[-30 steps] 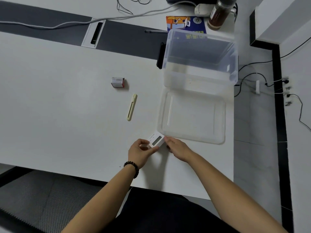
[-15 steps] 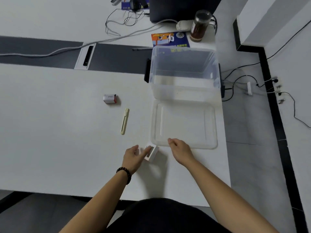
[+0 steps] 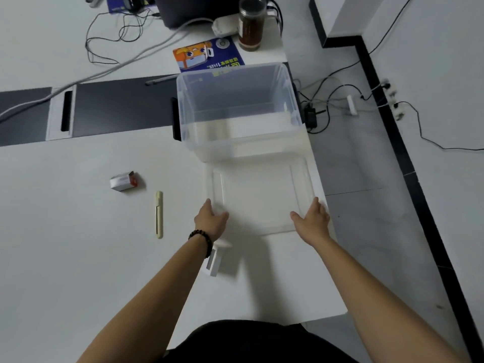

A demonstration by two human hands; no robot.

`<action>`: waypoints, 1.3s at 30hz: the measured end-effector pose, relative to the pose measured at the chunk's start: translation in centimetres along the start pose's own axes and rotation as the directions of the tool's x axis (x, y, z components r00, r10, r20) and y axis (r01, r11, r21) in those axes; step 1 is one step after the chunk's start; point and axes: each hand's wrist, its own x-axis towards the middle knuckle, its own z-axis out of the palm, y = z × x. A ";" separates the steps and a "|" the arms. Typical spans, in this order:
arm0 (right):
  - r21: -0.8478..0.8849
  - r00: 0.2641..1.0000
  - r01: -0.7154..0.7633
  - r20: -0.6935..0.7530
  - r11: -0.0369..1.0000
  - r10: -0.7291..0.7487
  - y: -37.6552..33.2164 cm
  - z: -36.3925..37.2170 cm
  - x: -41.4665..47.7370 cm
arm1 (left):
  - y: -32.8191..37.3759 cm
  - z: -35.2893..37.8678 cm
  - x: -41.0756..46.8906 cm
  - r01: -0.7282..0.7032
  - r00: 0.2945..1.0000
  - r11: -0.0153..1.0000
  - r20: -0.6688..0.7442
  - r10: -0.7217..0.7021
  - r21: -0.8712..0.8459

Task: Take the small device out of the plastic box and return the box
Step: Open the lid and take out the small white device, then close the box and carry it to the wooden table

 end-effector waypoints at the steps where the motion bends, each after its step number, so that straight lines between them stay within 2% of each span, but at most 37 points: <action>1: 0.025 0.999 -0.023 -0.036 0.999 0.024 0.2 -0.2 0.2 | 0.1 0.1 0.0 0.018 1.000 0.998 -0.015 -0.019 -0.062; 6: 0.283 0.965 -0.152 -0.166 0.947 0.204 1.5 -1.5 0.9 | 1.2 1.3 0.0 0.098 0.994 0.918 -0.014 -0.112 -0.385; 9: 0.429 0.941 -0.167 -0.199 0.888 0.273 2.2 -2.1 0.7 | 1.9 2.2 -0.5 0.055 0.996 0.912 -0.045 -0.080 -0.407; 11: 0.543 0.927 -0.101 -0.253 0.834 0.277 2.3 -2.5 0.3 | 2.5 2.4 -1.6 -0.019 0.996 0.927 -0.084 -0.013 -0.375; 14: 0.596 0.912 0.064 -0.361 0.801 0.196 1.7 -3.0 0.3 | 3.4 1.7 -2.8 -0.203 0.975 0.919 -0.161 0.156 -0.339; 16: 0.559 0.893 0.176 -0.438 0.811 0.108 -0.2 -3.8 0.2 | 4.3 0.3 -3.2 -0.336 0.926 0.906 -0.267 0.267 -0.257; 18: 0.422 0.859 0.301 -0.509 0.855 -0.051 -2.9 -4.7 0.6 | 5.7 -1.8 -2.7 -0.416 0.858 0.895 -0.394 0.329 -0.159; 22: 0.097 0.772 0.478 -0.520 0.873 -0.365 -10.2 -7.2 2.6 | 9.8 -6.9 0.4 -0.400 0.779 0.915 -0.546 0.309 -0.053; 25: -0.144 0.746 0.474 -0.457 0.868 -0.484 -15.2 -8.8 5.3 | 12.6 -9.8 3.1 -0.347 0.764 0.937 -0.571 0.300 0.029; 29: -0.287 0.771 0.399 -0.409 0.871 -0.488 -19.1 -9.5 8.2 | 14.3 -11.3 6.8 -0.269 0.824 0.956 -0.486 0.291 0.116; 32: -0.221 0.820 0.349 -0.398 0.911 -0.411 -20.0 -9.1 10.0 | 14.7 -10.9 8.9 -0.230 0.853 0.961 -0.442 0.276 0.155; 34: -0.167 0.843 0.331 -0.389 0.929 -0.370 -19.8 -8.6 10.4 | 14.9 -10.5 9.3 -0.206 0.878 0.973 -0.419 0.231 0.104; 39: -0.121 0.850 0.346 -0.379 0.930 -0.366 -18.8 -8.0 10.3 | 14.1 -10.5 9.1 -0.207 0.888 0.970 -0.392 0.241 0.126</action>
